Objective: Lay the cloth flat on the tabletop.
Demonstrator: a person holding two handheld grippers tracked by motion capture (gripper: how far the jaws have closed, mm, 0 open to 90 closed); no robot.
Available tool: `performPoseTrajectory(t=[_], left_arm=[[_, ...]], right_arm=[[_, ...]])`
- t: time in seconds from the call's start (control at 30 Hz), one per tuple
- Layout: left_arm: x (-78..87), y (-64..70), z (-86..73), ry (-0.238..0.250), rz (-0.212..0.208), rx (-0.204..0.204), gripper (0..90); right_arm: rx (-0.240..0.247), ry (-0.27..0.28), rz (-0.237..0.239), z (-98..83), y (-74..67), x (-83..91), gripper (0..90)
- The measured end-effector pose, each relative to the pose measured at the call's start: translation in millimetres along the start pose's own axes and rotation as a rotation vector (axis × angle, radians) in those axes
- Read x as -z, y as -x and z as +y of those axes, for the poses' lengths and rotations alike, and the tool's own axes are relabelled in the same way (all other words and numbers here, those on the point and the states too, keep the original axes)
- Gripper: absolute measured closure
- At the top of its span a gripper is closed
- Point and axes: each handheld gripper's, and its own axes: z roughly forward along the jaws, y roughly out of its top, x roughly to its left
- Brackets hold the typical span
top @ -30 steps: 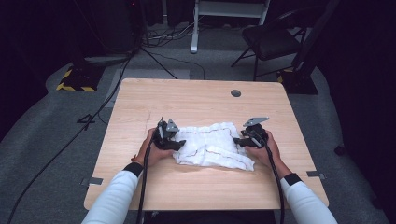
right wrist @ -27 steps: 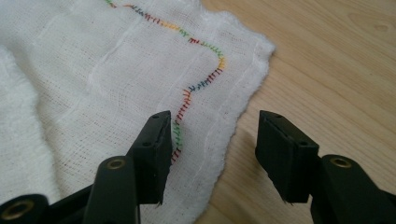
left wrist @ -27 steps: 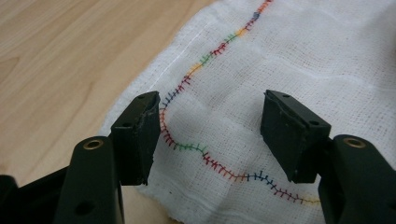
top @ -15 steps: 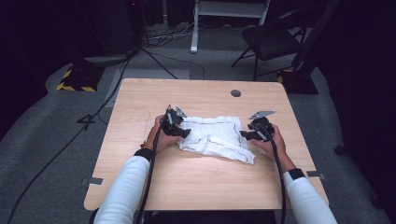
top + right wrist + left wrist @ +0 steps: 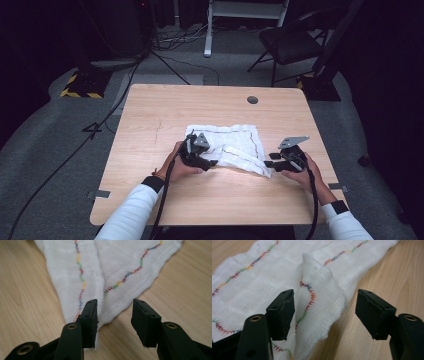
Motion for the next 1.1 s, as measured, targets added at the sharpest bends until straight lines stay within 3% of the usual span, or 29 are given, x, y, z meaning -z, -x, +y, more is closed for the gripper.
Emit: performPoseTrajectory(t=[0.2, 0.27, 0.33, 0.47, 0.57, 0.7, 0.77, 0.9, 1.03, 1.1], left_arm=[[0.6, -0.4, -2.4, -0.030, 0.012, -0.049, 65.7], [3.5, 0.4, -2.6, -0.026, 0.005, -0.056, 68.6], [7.9, 2.5, -2.3, -0.014, -0.004, -0.068, 73.6], [19.5, 6.2, -3.4, 0.019, -0.007, -0.085, 76.1], [32.7, 9.6, -3.9, 0.046, 0.016, -0.097, 75.5], [50.6, 16.3, -6.8, 0.088, -0.006, -0.114, 77.4], [58.3, 22.0, -11.6, 0.094, -0.022, -0.142, 77.4], [67.6, 35.7, -27.6, 0.053, -0.057, -0.204, 78.4], [73.0, 43.5, -47.1, 0.003, -0.069, -0.198, 73.3], [75.5, 46.8, -55.4, -0.019, -0.072, -0.198, 72.8]], right_arm=[[0.005, 0.027, 0.058, 0.4, -7.0, 4.1, 56.2], [0.011, 0.025, 0.077, -1.2, -12.0, 4.8, 56.2], [0.048, 0.007, 0.089, -3.3, -18.5, 5.1, 65.5], [0.073, 0.020, 0.060, -7.2, -25.7, 5.0, 84.7], [0.100, 0.050, 0.047, -6.7, -29.5, 10.7, 86.6], [0.112, 0.099, 0.058, -6.3, -35.3, 22.6, 87.0], [0.128, 0.117, 0.072, -7.7, -40.6, 29.2, 86.9], [0.182, 0.137, 0.135, -14.7, -54.0, 41.2, 85.9], [0.199, 0.118, 0.179, -26.9, -63.8, 45.2, 79.2], [0.199, 0.107, 0.178, -32.4, -67.6, 46.6, 75.3]])
